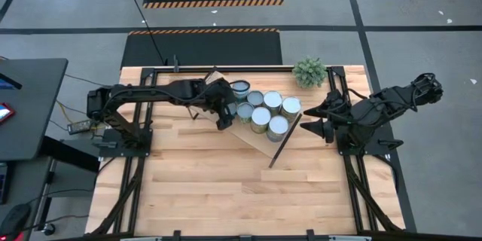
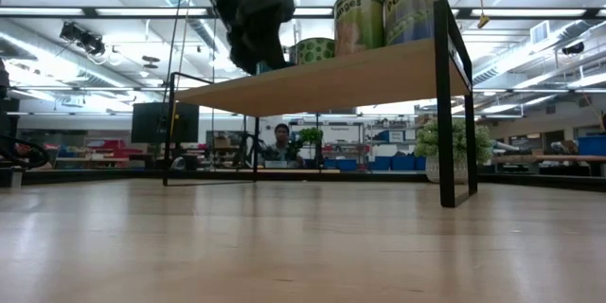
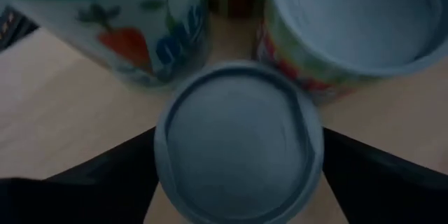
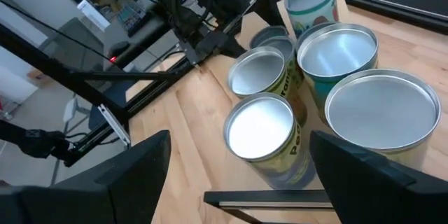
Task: Pick and place cans onto a shelf
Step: Put the canned tuna on the shelf, then return to Home Position
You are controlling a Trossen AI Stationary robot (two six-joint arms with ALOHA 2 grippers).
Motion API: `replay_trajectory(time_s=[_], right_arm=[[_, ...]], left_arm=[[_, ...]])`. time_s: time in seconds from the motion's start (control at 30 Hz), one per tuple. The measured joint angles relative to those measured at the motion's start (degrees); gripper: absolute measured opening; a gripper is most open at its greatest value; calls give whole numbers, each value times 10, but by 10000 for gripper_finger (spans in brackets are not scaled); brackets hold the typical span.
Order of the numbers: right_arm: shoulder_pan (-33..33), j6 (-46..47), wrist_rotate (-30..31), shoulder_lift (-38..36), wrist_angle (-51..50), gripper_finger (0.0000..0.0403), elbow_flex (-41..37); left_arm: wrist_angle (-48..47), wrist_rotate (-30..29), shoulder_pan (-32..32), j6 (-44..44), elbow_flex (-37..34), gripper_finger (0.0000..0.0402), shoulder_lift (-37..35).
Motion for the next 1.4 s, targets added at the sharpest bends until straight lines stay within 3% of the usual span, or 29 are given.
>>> replay_trajectory(time_s=[0.13, 0.33, 0.5, 0.67, 0.97, 1.4], right_arm=[[0, -2, -9, -14, -9, 347, 0], [0, -13, 1, -47, -10, 347, -20], [0, -13, 9, -90, 73, 347, -101], [0, -10, 15, -130, 172, 347, -191], [0, 14, 30, -218, 256, 347, -308], [0, -16, 58, -363, 302, 347, -384]], left_arm=[[3, 9, 0, 0, 1, 393, -2], [-27, 9, 0, -13, 12, 393, -16], [-119, 13, -5, -18, 73, 393, -16], [-112, 13, -28, -20, 83, 390, -54], [-53, 7, -38, -69, 18, 388, -166], [119, 8, -38, -188, -153, 388, -346]])
